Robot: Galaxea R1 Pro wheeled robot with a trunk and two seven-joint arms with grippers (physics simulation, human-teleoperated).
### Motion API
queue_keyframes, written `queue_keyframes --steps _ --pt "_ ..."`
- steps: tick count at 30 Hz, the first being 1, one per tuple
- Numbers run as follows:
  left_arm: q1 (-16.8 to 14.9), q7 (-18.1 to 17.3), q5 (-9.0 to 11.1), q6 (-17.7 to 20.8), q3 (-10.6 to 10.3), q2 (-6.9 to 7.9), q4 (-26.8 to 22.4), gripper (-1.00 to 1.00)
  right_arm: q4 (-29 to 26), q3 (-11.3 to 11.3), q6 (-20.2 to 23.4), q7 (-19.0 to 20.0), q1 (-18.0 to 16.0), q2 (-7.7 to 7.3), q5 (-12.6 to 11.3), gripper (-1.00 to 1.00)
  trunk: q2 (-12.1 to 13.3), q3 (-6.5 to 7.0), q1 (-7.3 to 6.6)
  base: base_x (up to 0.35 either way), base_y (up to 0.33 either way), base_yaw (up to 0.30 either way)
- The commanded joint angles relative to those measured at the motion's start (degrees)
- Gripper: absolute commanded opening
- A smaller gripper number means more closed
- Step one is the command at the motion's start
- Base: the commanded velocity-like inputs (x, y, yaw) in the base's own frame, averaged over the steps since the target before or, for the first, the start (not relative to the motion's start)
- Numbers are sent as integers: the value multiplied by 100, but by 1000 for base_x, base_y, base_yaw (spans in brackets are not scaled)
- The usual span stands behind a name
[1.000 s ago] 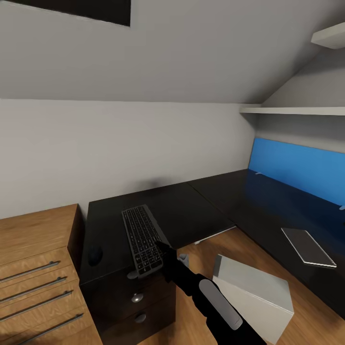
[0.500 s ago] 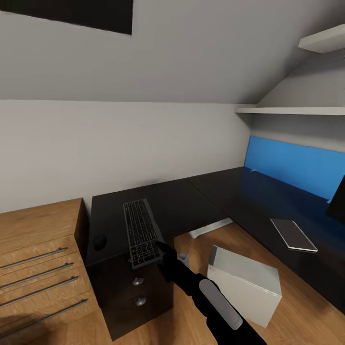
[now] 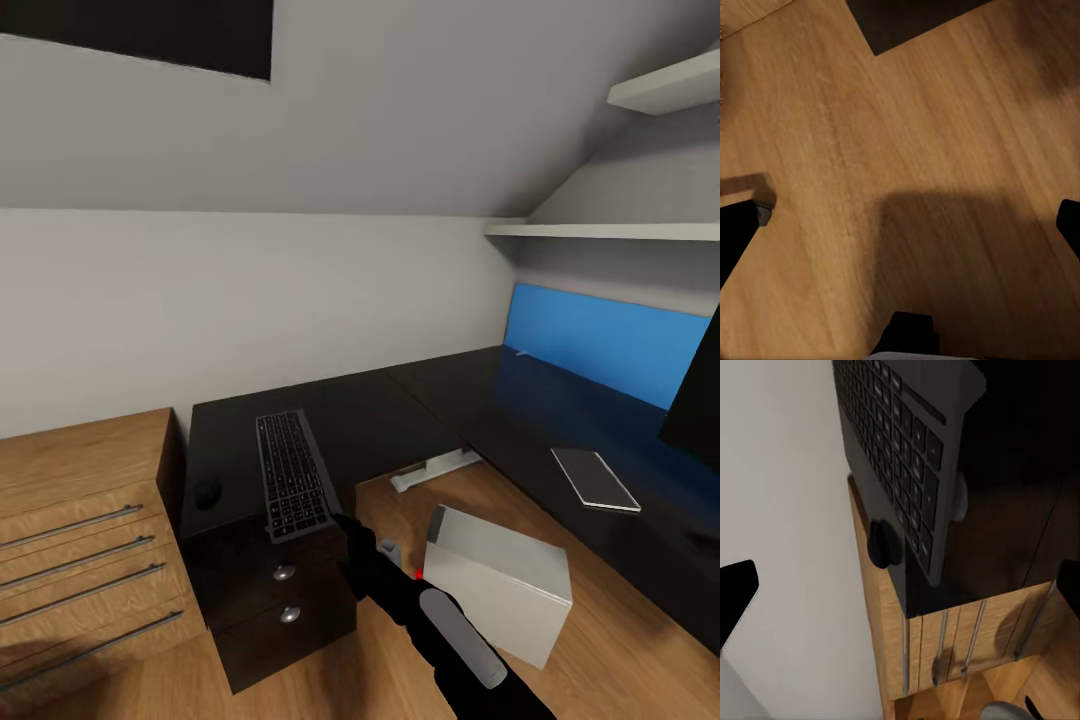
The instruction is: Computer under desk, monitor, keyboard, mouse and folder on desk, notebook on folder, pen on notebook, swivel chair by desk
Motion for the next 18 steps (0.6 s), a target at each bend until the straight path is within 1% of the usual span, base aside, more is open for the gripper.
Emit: queue_keyframes --steps 1,6,8,9,10,11,14,15,16,17,18 --pt "-6 39 64 -63 -43 5 4 100 9 -43 4 -37 -3 -3 -37 100 37 12 -22 -1 -1 0" --pt "-6 41 83 -157 -28 16 5 100 217 -248 -187 -50 -3 -15 -28 100 238 102 -132 0 0 0" --pt "-6 41 104 -166 2 18 7 100 281 -321 -348 -57 -3 -14 -24 100 318 138 -176 0 0 0" --pt "-6 40 117 -168 24 21 7 100 326 -368 -554 -61 -3 -14 -8 100 358 156 -198 0 0 0" --pt "-6 38 128 -170 48 23 8 100 326 -368 -554 -61 -3 -14 -8 100 398 174 -220 0 0 0" --pt "-6 34 147 -168 103 26 8 100 356 -396 -781 -67 -3 -10 31 100 438 192 -242 0 0 0" --pt "-6 26 165 -164 188 33 9 100 384 -413 -1082 -70 -3 -12 130 100 559 246 -308 0 0 0" --pt "-6 19 175 -163 244 39 9 100 406 -417 -1218 -70 -3 -19 209 100 599 264 -330 0 0 0" --pt "-6 11 182 -161 327 47 9 100 516 -422 -1340 -69 -3 -43 321 100 639 281 -352 0 0 0" --pt "-6 8 183 -161 354 49 9 100 589 -424 -1367 -69 -3 -54 353 100 679 299 -374 0 0 0" --pt "-6 5 185 -159 411 57 10 100 782 -427 -1407 -61 -3 -81 407 100 719 317 -396 0 0 0"
